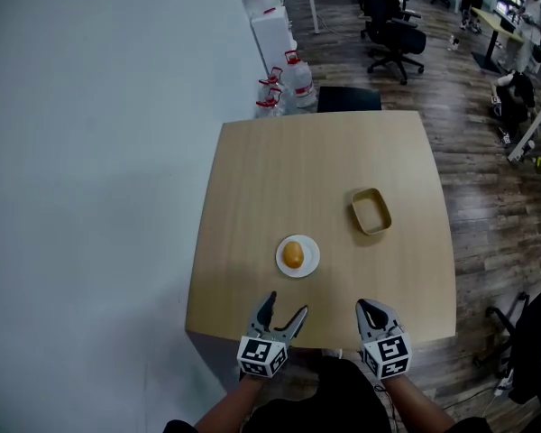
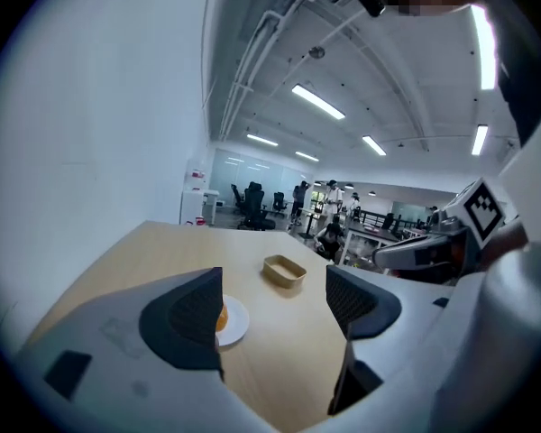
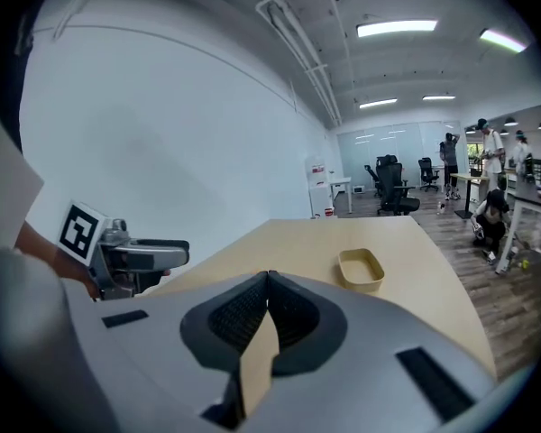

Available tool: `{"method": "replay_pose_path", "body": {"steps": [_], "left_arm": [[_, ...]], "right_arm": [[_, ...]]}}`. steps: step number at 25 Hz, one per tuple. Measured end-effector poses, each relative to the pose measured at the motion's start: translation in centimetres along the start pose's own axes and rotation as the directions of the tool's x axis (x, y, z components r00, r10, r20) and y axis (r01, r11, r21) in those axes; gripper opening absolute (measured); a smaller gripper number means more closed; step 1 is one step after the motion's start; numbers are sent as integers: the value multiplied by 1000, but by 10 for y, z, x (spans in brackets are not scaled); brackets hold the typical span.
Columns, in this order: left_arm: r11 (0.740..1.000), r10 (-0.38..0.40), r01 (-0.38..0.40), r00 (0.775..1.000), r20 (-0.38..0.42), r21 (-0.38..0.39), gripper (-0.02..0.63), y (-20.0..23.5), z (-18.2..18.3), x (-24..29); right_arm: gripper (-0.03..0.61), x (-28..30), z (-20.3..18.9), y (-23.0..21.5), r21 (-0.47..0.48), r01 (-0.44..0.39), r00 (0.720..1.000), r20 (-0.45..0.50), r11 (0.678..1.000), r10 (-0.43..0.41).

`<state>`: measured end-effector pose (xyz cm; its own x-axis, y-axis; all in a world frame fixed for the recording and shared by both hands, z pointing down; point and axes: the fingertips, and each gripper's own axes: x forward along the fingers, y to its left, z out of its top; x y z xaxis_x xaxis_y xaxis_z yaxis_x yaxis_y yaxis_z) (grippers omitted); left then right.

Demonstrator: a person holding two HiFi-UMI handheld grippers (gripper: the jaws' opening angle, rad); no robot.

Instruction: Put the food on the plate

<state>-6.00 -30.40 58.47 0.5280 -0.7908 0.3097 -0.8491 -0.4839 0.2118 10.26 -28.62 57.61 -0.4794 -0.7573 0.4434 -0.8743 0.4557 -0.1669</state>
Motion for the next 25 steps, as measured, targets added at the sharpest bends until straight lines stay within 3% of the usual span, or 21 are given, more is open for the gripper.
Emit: {"method": "replay_pose_path", "body": {"steps": [4, 7, 9, 10, 11, 15, 20, 25], "left_arm": [[994, 15, -3, 994, 111, -110, 347, -26, 20, -44], [989, 38, -13, 985, 168, -146, 314, -42, 24, -65], [991, 44, -18, 980, 193, -132, 156, -49, 31, -80], [992, 46, -23, 980, 192, -121, 98, -52, 34, -88], [993, 50, -29, 981, 186, -114, 79, -55, 36, -99], [994, 54, -35, 980, 191, -105, 28, -67, 39, -151], [994, 83, -67, 979, 186, -92, 18, -70, 32, -215], [993, 89, -104, 972, 216, 57, 20, -80, 36, -270]], "right_arm": [[60, -18, 11, 9, 0, 11, 998, 58, 1000, -11], [60, -29, 5, 17, -11, 32, 997, 76, 999, -32], [59, -37, -1, 29, -3, 47, 997, 66, 999, -47], [60, -43, -2, 38, 3, 51, 997, 66, 999, -51], [59, -51, -2, 49, 5, 53, 996, 70, 999, -53], [59, -90, -1, 103, 6, 43, 993, 107, 999, -44], [59, -126, -3, 165, 11, 85, 984, 158, 996, -85], [60, -168, 9, 225, -48, 121, 967, 230, 992, -107]]}}
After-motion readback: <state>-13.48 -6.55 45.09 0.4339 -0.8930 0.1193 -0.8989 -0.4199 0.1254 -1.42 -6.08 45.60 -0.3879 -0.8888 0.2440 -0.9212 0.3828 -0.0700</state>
